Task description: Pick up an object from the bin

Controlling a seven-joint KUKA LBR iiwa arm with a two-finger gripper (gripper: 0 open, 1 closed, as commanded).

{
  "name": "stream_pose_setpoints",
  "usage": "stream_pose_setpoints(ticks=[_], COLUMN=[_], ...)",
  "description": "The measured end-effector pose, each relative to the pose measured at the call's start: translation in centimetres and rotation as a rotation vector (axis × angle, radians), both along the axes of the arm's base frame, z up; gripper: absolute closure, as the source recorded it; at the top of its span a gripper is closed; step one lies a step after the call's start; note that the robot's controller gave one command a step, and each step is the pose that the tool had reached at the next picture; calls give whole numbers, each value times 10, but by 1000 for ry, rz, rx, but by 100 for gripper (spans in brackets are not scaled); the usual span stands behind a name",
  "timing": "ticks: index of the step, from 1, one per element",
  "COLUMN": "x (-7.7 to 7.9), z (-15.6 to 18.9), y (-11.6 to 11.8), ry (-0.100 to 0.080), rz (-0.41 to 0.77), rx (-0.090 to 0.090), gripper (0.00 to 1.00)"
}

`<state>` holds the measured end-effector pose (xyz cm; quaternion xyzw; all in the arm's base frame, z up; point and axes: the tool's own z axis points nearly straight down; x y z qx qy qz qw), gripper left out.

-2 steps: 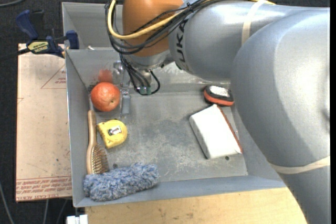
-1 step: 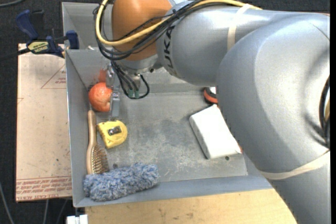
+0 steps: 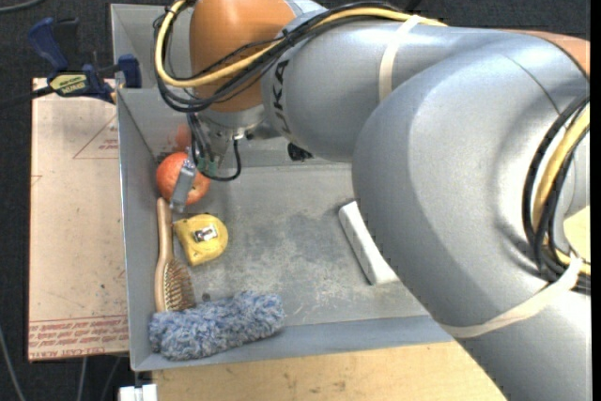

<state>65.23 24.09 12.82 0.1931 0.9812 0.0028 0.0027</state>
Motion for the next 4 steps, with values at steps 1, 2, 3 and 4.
stream_pose_setpoints(ticks=[1, 2, 3, 4], x=[0, 6, 6, 8], z=[-57, -52, -52, -15], y=[9, 9, 9, 10], ry=[16, -1, -1, -7], rz=[126, 151, 151, 150], rx=[3, -6, -5, -3], gripper=[0, 100, 100, 100])
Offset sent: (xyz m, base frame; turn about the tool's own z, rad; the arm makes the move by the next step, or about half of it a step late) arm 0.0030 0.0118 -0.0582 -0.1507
